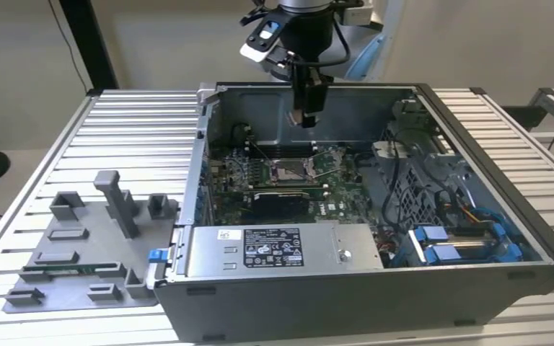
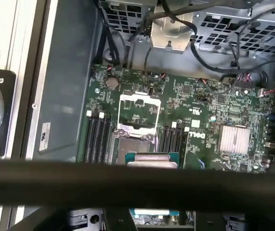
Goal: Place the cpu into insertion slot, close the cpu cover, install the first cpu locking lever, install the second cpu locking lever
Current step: 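Place the cpu into insertion slot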
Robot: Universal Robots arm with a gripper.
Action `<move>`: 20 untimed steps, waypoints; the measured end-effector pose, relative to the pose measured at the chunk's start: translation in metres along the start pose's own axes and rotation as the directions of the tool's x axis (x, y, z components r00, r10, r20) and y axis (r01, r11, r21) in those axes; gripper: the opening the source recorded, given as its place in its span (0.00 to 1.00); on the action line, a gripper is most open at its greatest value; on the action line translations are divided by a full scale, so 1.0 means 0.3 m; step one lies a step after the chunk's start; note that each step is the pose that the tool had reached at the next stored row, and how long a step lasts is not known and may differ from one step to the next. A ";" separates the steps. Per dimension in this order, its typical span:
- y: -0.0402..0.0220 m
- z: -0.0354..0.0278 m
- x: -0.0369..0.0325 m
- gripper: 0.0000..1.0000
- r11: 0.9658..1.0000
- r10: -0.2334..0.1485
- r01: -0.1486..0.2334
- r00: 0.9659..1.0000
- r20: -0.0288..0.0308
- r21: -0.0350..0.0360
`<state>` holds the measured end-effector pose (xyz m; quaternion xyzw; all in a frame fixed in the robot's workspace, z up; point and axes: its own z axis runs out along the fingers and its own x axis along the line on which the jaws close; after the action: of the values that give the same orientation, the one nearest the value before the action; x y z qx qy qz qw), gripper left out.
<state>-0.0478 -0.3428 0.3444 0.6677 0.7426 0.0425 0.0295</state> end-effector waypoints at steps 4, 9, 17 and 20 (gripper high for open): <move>-0.006 0.004 0.001 0.00 1.000 0.031 -0.031 1.000 0.003 0.000; -0.011 0.011 0.002 0.00 0.998 0.069 -0.069 0.998 0.006 -0.001; -0.014 0.017 0.002 0.00 0.992 0.123 -0.123 0.992 0.007 0.018; -0.014 0.017 0.002 0.00 0.989 0.134 -0.134 0.991 0.007 0.070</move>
<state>-0.0515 -0.3425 0.3388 0.7167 0.6972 0.0173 0.0039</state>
